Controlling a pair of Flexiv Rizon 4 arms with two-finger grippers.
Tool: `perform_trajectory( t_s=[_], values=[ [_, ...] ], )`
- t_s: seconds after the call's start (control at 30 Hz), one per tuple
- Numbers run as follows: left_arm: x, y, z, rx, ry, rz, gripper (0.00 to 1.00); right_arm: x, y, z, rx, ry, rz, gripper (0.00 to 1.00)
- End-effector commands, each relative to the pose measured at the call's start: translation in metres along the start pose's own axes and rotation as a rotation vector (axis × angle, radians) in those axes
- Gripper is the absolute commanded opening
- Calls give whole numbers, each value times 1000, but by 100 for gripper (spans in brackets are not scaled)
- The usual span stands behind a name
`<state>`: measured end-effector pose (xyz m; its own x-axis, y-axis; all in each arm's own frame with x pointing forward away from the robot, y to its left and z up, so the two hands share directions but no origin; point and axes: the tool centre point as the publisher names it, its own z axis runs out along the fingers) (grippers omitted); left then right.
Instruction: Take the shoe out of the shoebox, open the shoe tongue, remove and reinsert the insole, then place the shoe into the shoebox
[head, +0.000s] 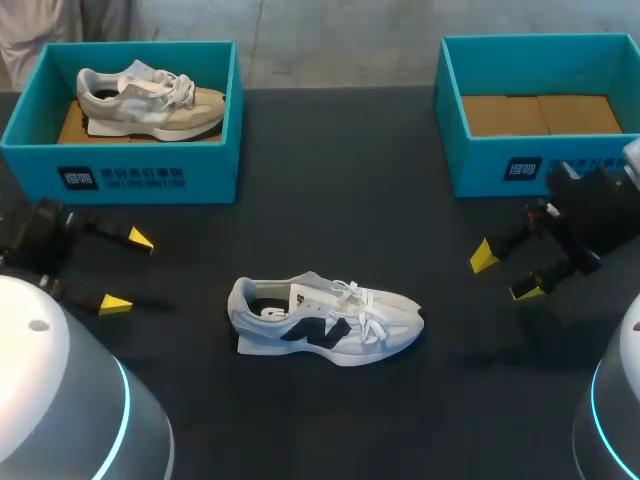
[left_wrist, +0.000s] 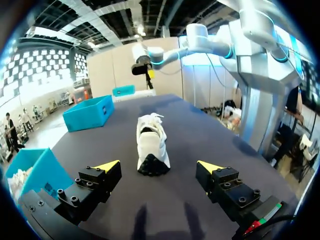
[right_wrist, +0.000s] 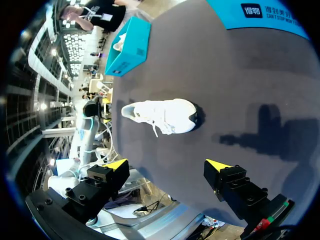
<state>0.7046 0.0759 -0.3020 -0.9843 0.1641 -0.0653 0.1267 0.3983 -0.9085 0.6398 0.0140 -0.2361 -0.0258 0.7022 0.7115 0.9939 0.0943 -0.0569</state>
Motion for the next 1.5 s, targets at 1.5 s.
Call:
perform_trajectory(
  t_s=[1.5],
  values=[
    [17,36,13,196,-44,-256,100,0,-1,1,-3,-3,1,100]
  ],
)
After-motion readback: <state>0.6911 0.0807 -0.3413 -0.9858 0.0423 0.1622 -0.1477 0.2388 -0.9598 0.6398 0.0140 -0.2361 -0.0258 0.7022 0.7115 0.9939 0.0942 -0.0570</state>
